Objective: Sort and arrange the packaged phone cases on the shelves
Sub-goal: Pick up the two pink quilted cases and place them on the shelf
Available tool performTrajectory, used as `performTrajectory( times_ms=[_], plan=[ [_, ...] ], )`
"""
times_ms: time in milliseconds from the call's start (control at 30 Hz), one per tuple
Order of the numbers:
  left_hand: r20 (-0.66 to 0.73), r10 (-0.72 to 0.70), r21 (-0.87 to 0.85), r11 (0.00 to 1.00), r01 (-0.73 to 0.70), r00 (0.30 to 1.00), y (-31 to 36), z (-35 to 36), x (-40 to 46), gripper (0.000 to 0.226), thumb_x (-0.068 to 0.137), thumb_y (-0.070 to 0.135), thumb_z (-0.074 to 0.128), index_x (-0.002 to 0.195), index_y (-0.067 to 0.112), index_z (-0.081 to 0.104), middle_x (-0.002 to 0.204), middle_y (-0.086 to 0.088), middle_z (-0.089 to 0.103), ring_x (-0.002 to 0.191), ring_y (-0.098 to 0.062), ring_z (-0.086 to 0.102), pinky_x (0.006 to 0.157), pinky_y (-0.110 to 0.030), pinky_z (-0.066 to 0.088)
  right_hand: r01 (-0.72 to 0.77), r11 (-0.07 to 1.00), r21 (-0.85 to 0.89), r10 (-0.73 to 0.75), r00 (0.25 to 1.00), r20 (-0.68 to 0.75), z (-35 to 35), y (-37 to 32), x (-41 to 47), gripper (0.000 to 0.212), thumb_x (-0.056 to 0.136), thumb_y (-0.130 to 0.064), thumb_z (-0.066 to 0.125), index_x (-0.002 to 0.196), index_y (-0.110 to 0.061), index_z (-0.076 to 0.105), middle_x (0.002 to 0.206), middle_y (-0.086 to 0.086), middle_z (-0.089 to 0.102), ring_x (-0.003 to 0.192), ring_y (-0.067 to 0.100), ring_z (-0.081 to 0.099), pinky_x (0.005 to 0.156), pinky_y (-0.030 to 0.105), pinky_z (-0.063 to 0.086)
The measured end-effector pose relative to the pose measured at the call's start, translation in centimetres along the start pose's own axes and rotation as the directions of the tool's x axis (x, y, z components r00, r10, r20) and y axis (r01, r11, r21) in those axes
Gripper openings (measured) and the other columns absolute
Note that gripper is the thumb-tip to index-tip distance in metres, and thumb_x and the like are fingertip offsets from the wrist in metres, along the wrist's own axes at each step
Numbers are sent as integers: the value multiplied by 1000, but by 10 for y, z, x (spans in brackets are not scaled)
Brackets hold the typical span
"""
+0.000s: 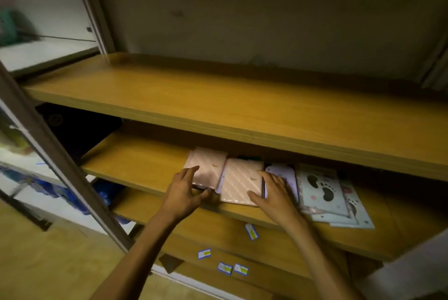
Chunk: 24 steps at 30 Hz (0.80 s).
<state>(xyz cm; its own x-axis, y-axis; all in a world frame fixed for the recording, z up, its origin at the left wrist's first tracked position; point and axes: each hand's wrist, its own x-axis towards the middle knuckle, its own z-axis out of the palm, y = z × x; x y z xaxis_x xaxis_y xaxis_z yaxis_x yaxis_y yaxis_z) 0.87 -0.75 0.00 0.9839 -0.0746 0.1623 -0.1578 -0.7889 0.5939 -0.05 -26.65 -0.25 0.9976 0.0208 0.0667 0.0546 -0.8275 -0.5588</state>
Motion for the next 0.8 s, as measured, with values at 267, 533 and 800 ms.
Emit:
performTrajectory(
  times_ms=[267, 533, 800],
  plan=[
    [19, -10, 163, 987, 6, 1000, -26, 1, 41, 93, 73, 68, 63, 144, 14, 35, 146, -8, 41, 130, -30, 36, 103, -43, 37, -209, 935, -287, 145, 962, -230, 35, -16, -3, 83, 74, -71, 54, 135, -15, 45, 131, 8, 53, 124, 28, 42, 100, 39, 33],
    [64, 43, 46, 998, -46, 997, -46, 11, 44, 100, 74, 64, 66, 149, 13, 23, 154, -9, 33, 136, -31, 33, 107, -44, 32, -341, 920, -193, 285, 920, -269, 59, -39, -8, 94, 76, -74, 51, 147, -17, 25, 150, 6, 33, 139, 23, 22, 113, 36, 17],
    [67, -10, -187, 982, 22, 998, -49, 3, 52, 114, 65, 43, 84, 152, 15, 16, 150, -12, 37, 133, -34, 33, 107, -45, 37, -464, 854, -236, 349, 847, -402, 63, -49, -13, 91, 72, -73, 56, 139, -15, 37, 138, 8, 46, 127, 26, 36, 104, 38, 30]
  ],
)
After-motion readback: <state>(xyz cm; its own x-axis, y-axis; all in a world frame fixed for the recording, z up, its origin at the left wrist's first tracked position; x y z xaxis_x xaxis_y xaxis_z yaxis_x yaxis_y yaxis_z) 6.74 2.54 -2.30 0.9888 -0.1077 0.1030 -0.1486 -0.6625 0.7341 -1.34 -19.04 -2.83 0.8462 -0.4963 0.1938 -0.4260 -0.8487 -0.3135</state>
